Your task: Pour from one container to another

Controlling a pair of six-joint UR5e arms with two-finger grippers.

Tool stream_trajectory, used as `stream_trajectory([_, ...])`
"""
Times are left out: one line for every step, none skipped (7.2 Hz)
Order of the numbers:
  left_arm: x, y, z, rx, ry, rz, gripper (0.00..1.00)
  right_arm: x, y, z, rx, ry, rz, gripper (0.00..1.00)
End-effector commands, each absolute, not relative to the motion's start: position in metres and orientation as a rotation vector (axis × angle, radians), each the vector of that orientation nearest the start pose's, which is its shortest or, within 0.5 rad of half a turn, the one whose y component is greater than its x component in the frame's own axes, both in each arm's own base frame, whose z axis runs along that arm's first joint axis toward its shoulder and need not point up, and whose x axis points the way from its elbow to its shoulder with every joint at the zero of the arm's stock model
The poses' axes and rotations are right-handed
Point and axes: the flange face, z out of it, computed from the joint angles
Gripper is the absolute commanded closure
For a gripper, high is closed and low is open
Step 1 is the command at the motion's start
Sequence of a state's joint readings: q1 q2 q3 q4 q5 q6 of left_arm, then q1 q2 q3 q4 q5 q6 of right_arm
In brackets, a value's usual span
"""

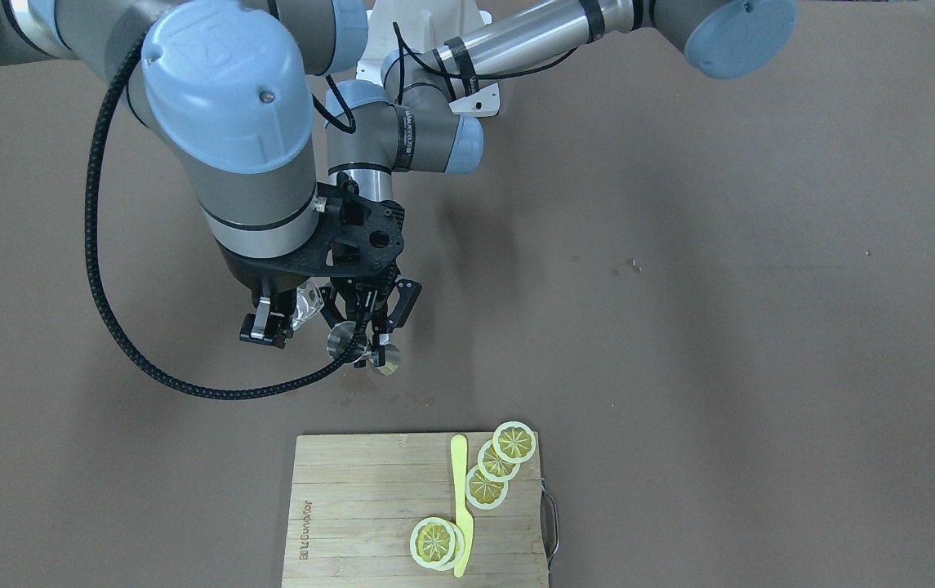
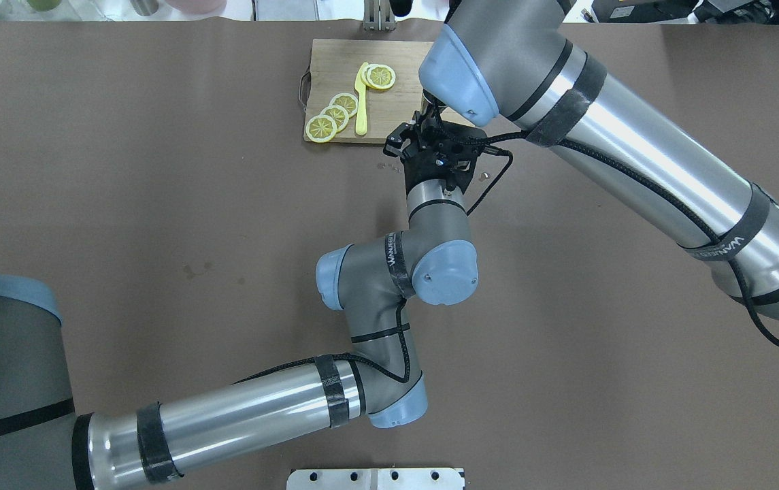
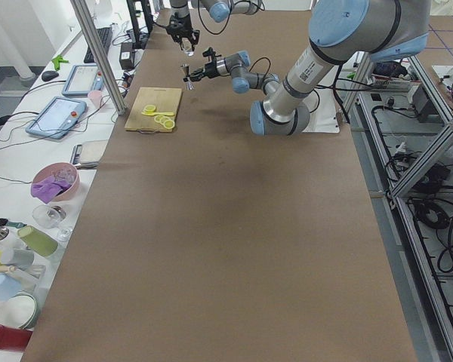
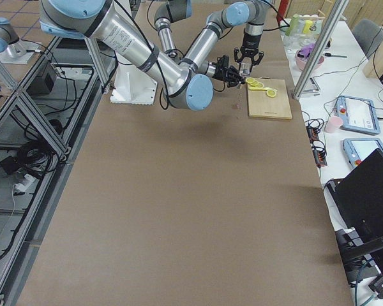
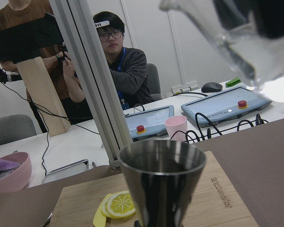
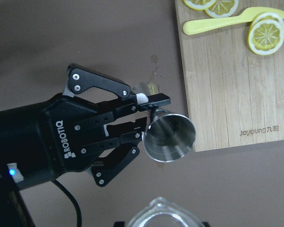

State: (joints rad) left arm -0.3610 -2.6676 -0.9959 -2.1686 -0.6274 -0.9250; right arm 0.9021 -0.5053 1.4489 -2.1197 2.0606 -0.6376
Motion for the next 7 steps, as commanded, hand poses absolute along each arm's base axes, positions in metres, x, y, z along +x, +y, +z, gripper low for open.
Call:
stream_trajectory([0.686, -0.487, 0.096, 1.222, 0.496, -0.285, 1.0, -0.387, -0.622, 0.093, 0.389, -0.49, -1.362, 1.0])
stream_trajectory([0.685, -0.487, 0.095, 1.222, 0.498, -0.286, 1.0, -0.386, -0.624, 0.095, 0.383, -0.47, -1.36, 1.0])
stream_trajectory([0.685, -0.487, 0.094, 1.223, 0.5, -0.287, 1.0, -0.388, -0.627, 0.093, 0.375, -0.464, -1.357, 1.0])
stream_trajectory([0.685, -0.487, 0.094, 1.223, 0.501, -0.288, 1.0, -0.392, -0.633, 0.094, 0.354, -0.462, -1.354, 1.0])
stream_trajectory([0.685, -0.487, 0.094, 1.223, 0.501, -0.288, 1.0, -0.394, -0.633, 0.094, 0.352, -0.459, -1.355, 1.0])
stream_trajectory([0.685, -0.487, 0.094, 1.223, 0.501, -0.288, 1.0, -0.395, -0.634, 0.091, 0.348, -0.459, -1.355, 1.0])
stream_trajectory([0.685, -0.487, 0.094, 1.223, 0.501, -0.288, 1.0, -0.397, -0.64, 0.089, 0.337, -0.457, -1.352, 1.0])
